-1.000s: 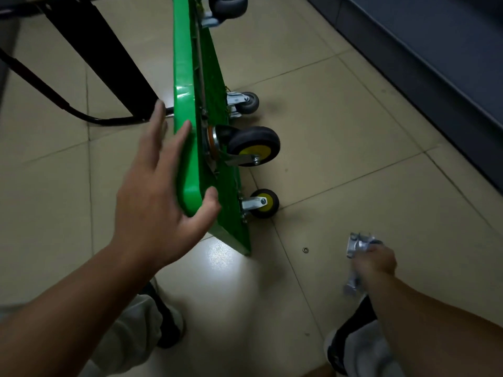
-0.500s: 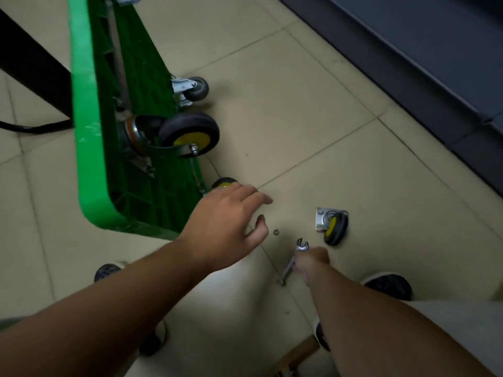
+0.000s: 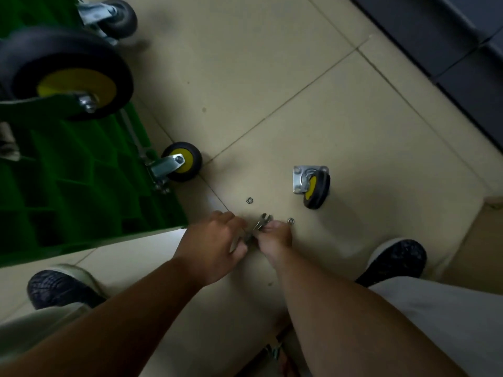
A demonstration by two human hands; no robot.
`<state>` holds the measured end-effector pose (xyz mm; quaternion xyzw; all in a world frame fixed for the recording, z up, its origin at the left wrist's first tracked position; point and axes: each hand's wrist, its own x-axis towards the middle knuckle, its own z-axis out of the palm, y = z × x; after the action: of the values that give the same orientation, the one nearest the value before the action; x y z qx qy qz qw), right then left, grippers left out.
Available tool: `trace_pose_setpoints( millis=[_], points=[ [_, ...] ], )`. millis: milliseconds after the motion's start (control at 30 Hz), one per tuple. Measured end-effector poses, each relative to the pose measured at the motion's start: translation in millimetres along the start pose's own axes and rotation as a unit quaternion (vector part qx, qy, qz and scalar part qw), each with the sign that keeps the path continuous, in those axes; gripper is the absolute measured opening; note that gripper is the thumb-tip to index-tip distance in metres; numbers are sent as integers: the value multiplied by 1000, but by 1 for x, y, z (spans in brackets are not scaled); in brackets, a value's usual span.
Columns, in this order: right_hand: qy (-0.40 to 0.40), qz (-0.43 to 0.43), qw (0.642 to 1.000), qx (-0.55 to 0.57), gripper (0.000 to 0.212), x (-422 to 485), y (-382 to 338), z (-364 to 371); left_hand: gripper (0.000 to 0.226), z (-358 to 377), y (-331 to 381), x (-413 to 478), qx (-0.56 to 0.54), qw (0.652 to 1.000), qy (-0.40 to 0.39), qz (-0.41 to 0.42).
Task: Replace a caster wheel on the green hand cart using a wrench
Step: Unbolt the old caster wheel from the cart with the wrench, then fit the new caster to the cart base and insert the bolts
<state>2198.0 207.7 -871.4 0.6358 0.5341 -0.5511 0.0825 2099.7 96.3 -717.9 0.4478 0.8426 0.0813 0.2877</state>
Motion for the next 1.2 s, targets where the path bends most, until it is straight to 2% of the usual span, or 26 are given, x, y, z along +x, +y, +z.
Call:
trace_pose_setpoints(
  millis=[33, 100, 133, 200, 267, 367, 433, 500, 567, 700, 867, 1033, 1100, 1200],
  points=[
    [-11, 8, 1000, 16, 29, -3, 3, -2, 42, 3, -1, 0, 0, 1000, -5, 0],
    [-34, 18, 998, 56, 23, -7, 10, -7, 39, 8, -2, -1, 3, 1000, -15, -2],
    [-44, 15, 996, 73, 16, -8, 12, -10, 40, 9, -4, -1, 6, 1000, -18, -4],
    [-62, -8, 995, 79, 18, -9, 15, -17, 42, 10, -5, 2, 13, 1000, -23, -7],
    [-68, -38, 995, 65, 18, -7, 18, -30, 40, 11, -5, 9, 19, 999, -25, -12],
    [-67, -59, 996, -13, 30, 2, 20, -53, 38, 13, -3, 19, 25, 999, -17, -14],
    [-28, -75, 996, -43, 26, 9, 18, -64, 37, 16, -1, 22, 20, 1000, -8, -14],
    [75, -113, 989, -64, 17, 16, 12, -70, 37, 19, -1, 22, 12, 1000, -3, -14],
    [143, -132, 978, -76, 21, 20, 6, -72, 37, 22, -4, 21, 6, 1000, 0, -21],
    [134, -122, 979, -96, 32, 29, 1, -61, 35, 27, -16, 17, -6, 999, -2, -38],
    [155, -115, 973, -127, 18, 31, 5, -50, 38, 26, -29, 18, -20, 997, 8, -69],
    [111, -281, 949, -85, 18, 9, -19, -14, 36, 16, -30, 21, -33, 997, 37, -67],
    [86, -316, 942, -76, 22, 12, -39, 1, 34, 9, -32, 22, -39, 995, 60, -63],
    [57, -357, 925, -120, 25, 26, -60, 12, 36, -1, -37, 25, -45, 993, 86, -69]
  ],
)
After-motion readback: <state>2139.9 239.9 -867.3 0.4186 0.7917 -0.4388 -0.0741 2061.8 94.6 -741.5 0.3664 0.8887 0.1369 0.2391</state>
